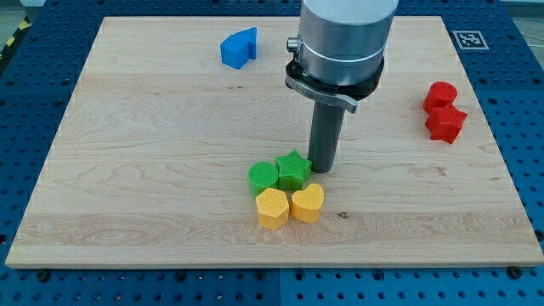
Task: Move the group of green and yellow blocks a bit left
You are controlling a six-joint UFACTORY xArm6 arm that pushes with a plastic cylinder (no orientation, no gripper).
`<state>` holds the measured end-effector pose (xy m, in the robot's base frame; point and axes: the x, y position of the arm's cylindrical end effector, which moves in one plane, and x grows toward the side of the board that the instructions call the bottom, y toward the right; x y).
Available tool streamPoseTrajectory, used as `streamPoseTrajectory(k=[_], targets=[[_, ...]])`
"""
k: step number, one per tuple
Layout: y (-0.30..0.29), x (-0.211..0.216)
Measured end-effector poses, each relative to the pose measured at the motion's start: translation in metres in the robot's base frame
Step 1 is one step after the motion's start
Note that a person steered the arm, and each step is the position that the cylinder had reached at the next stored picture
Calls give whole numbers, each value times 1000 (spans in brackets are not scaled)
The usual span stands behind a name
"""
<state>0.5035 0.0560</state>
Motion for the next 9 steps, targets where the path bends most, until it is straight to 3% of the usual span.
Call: streamPoseTrajectory(k=[4,5,6,9], targets=[[21,0],[23,16],[10,36],[-24,36]])
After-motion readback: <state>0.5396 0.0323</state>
